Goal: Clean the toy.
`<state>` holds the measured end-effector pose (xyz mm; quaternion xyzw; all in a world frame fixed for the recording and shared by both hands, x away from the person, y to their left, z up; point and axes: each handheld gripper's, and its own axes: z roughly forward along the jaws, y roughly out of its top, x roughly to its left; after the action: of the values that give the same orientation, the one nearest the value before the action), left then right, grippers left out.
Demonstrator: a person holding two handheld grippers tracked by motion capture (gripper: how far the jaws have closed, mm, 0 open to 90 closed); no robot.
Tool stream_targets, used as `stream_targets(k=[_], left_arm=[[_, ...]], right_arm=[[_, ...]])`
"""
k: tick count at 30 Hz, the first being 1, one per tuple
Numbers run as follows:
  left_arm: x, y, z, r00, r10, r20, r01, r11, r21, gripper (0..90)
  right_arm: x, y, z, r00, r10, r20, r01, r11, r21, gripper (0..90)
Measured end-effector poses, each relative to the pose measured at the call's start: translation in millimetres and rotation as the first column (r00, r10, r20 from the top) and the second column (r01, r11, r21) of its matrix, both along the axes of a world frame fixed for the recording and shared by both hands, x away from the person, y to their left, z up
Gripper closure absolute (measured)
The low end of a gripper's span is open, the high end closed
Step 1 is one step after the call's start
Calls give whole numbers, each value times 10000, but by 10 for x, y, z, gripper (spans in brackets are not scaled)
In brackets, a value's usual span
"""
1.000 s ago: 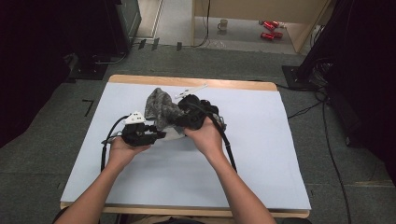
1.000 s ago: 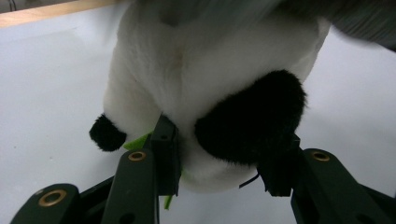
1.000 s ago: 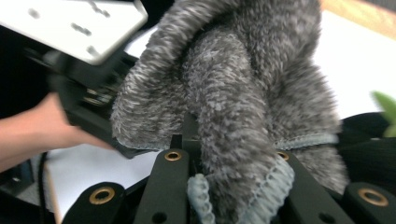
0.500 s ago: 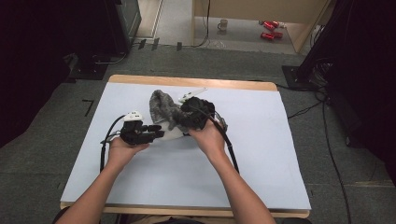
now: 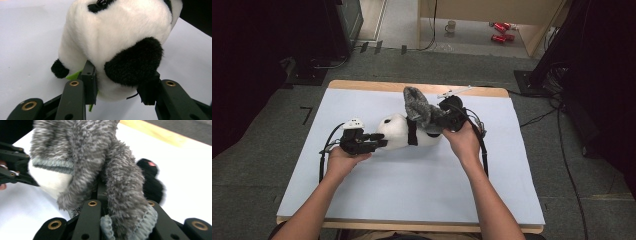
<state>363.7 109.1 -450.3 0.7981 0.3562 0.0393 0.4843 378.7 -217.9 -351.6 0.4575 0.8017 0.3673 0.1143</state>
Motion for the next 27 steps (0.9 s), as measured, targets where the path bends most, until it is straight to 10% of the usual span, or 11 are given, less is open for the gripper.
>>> stream_targets(k=[8,13,27], left_arm=[[-9,-7,4,10000,11,-4,-11,10000,25,576],[-25,-8,33,9999,75,-103,-76,10000,-16,579],[-46,-21,84,9999,126,-64,-127,9999,-50,581]], right_arm=[[-35,-113,123,9994,-262,210,261,9997,21,792],[-79,-51,270,9994,76,341,-109,9953,964,794],[-72,652,278,9871,1596,98,-1592,9750,1549,793]])
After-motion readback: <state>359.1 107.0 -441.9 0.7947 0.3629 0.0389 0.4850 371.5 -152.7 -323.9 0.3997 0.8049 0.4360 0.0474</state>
